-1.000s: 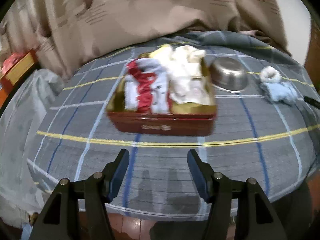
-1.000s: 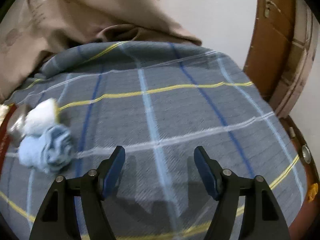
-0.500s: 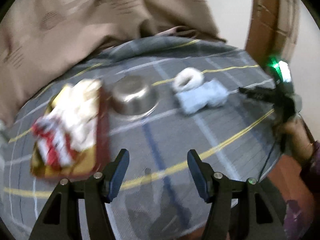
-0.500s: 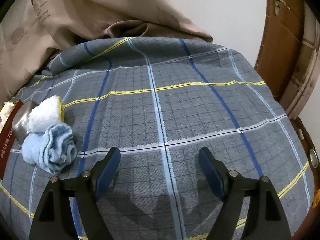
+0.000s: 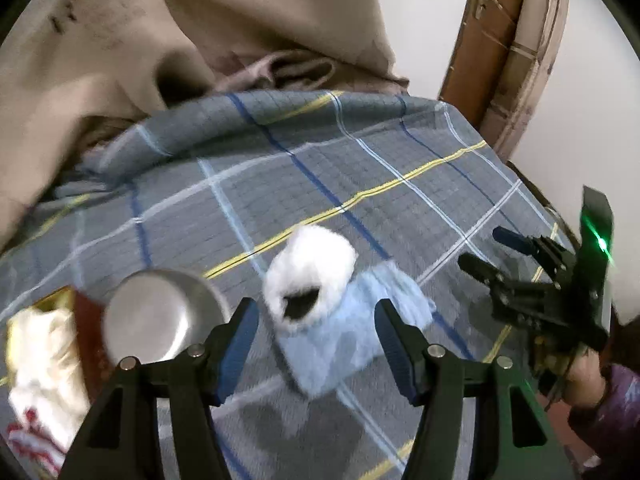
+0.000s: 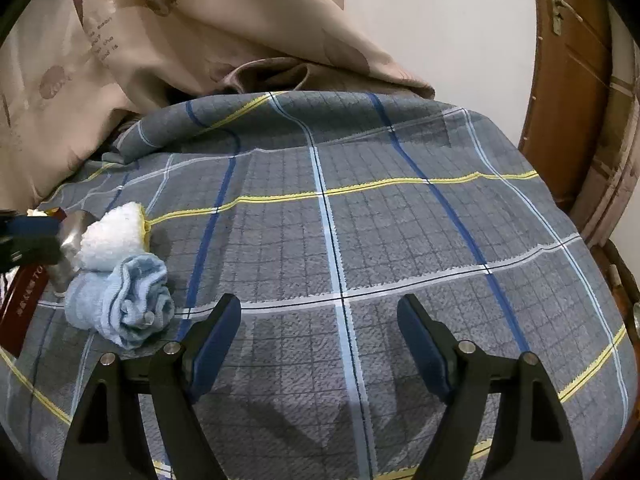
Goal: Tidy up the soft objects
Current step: 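Reach the left gripper to the white fuzzy sock and grasp it, then lift the white fuzzy sock while the right gripper grasps the light-blue sock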
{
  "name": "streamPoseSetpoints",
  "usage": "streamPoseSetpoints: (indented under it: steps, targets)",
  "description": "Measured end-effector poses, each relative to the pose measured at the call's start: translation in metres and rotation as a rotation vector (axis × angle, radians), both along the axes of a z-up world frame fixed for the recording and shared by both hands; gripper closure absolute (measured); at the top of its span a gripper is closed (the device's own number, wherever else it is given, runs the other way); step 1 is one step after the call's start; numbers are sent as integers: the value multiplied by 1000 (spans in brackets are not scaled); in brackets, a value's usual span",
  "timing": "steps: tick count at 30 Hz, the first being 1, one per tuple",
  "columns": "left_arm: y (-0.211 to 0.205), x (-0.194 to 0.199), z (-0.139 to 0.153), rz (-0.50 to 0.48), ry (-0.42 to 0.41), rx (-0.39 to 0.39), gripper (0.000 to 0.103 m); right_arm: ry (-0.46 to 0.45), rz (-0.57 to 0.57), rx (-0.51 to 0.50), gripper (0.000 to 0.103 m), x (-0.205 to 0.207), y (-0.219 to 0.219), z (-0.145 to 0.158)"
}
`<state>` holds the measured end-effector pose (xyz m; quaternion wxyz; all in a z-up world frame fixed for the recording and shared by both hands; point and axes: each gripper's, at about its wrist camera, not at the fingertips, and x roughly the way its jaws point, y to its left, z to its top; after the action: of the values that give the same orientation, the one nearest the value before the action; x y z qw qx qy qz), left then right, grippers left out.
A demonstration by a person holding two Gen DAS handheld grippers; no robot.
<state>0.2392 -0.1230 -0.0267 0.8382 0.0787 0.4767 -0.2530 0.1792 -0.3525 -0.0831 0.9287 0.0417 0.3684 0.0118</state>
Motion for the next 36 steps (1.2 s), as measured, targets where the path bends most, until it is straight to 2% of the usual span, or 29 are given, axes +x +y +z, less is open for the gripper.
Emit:
streamPoseSetpoints:
  steps: [4, 13, 14, 16, 17, 20, 25, 28, 31, 36]
  targets:
    - [-3, 30, -14, -32, 51, -3, 41, -9, 8, 1, 25, -2, 1, 1]
    - [-17, 64, -51, -92, 147, 25, 41, -21, 13, 8, 25, -4, 0, 2]
    - [-18, 66, -54, -99, 150, 26, 43, -22, 14, 8, 25, -4, 0, 2]
    - [-21, 69, -60, -105, 160, 11, 68, -22, 12, 8, 25, -4, 0, 2]
    - [-21, 70, -61, -95, 164, -7, 73, -21, 12, 7, 25, -4, 0, 2]
    - [-15, 68, -55, -46, 140, -51, 80, -19, 11, 8, 25, -3, 0, 2]
    - [23, 45, -16, 182, -16, -142, 80, -17, 10, 6, 25, -3, 1, 2]
    - [50, 17, 3, 278, -85, -110, 79, -16, 6, 3, 25, -3, 1, 2]
    - [73, -9, 16, 322, -131, -83, 79, -14, 7, -5, 25, -3, 2, 0]
    - [111, -50, 26, 412, -138, -86, 77, -3, 3, -14, 25, -2, 3, -1]
